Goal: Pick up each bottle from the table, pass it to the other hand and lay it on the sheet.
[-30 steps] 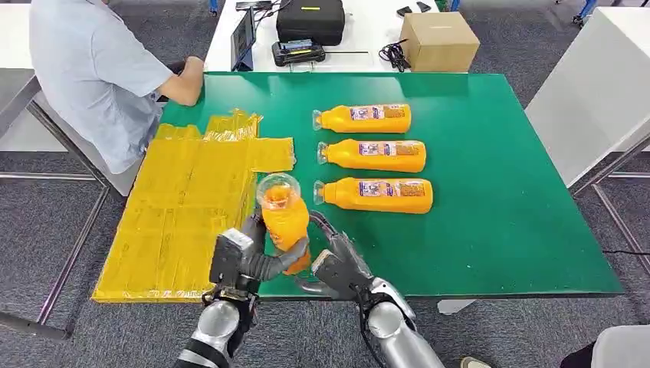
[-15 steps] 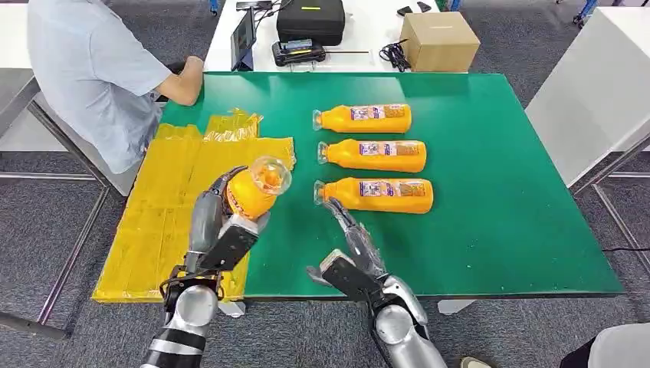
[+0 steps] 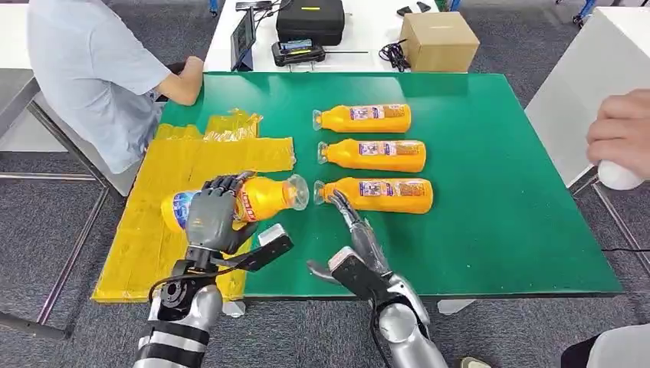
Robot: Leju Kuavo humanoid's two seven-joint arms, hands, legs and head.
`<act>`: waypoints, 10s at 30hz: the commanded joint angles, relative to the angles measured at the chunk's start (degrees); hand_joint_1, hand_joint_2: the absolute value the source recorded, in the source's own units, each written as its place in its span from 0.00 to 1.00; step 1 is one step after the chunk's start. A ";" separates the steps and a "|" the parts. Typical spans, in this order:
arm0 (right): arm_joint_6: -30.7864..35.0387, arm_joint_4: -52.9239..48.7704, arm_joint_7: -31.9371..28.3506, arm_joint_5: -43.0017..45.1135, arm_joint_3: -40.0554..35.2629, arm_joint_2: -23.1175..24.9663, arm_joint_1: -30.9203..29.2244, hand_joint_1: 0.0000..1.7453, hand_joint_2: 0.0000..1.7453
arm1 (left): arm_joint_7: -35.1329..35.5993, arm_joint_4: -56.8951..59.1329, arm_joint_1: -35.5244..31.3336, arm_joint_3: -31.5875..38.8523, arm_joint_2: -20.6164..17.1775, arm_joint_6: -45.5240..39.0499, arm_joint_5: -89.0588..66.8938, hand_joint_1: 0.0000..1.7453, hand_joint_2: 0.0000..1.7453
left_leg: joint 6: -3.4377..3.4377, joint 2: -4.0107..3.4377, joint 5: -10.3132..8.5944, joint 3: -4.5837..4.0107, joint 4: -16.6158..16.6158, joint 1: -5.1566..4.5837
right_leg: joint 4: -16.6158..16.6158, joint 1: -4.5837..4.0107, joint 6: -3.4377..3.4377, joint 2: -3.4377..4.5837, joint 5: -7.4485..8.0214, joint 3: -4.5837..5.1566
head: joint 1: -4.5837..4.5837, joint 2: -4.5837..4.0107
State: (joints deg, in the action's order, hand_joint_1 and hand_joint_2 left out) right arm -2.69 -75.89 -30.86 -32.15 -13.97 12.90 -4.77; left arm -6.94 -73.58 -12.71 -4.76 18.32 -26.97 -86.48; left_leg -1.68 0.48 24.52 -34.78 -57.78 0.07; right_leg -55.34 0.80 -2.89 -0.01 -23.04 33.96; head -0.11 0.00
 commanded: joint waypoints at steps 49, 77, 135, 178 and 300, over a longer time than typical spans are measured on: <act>-0.78 13.43 -5.02 3.98 1.16 -1.39 -6.44 0.00 1.00 | 0.88 49.92 -19.90 2.41 -12.41 11.80 -1.61 0.00 1.00 | 0.21 -0.22 -0.09 0.67 0.14 -0.02 | -0.15 0.02 0.11 0.15 0.02 -0.47 | 0.00 0.00; 1.10 6.62 -2.05 1.95 1.51 -0.09 -3.11 0.00 1.00 | -4.04 9.06 -5.66 -8.03 -4.73 -10.36 1.20 0.00 1.00 | 0.23 0.00 -0.05 0.18 -0.03 0.01 | -0.26 -0.02 0.12 0.01 -0.06 -0.09 | 0.02 0.00; 4.98 16.35 19.10 -34.45 -2.68 -19.65 -8.93 0.00 1.00 | -8.06 -1.50 7.76 -13.02 1.68 27.29 79.04 0.00 1.00 | 0.18 0.03 -0.05 0.05 0.04 -0.03 | -0.15 0.01 0.08 0.00 -0.03 -0.01 | -0.04 0.00; -7.46 38.43 13.79 -20.66 -8.93 -28.15 -18.88 1.00 1.00 | -9.15 2.27 5.01 -16.36 1.28 28.73 78.49 0.00 1.00 | 0.14 0.44 -0.15 0.95 0.09 -0.03 | 0.06 -0.02 0.11 -0.45 -0.03 -0.36 | -0.04 0.00; 9.52 15.18 5.55 6.61 -21.72 -11.26 -12.18 0.00 1.00 | -18.51 9.08 0.56 -18.10 -2.22 8.62 113.37 1.00 1.00 | 0.21 0.10 -0.01 0.14 0.04 0.05 | -0.12 -0.07 0.11 -0.14 -0.10 -0.11 | -0.02 0.00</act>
State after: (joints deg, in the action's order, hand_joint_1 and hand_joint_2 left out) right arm -1.81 -59.49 -25.53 -19.65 -36.22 3.61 -20.23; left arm -25.92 -65.40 -8.92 -23.89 18.05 -13.27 28.78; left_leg -1.54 0.47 24.45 -34.87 -57.79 0.09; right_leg -55.51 0.78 -2.87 0.00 -23.04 34.14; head -0.13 0.00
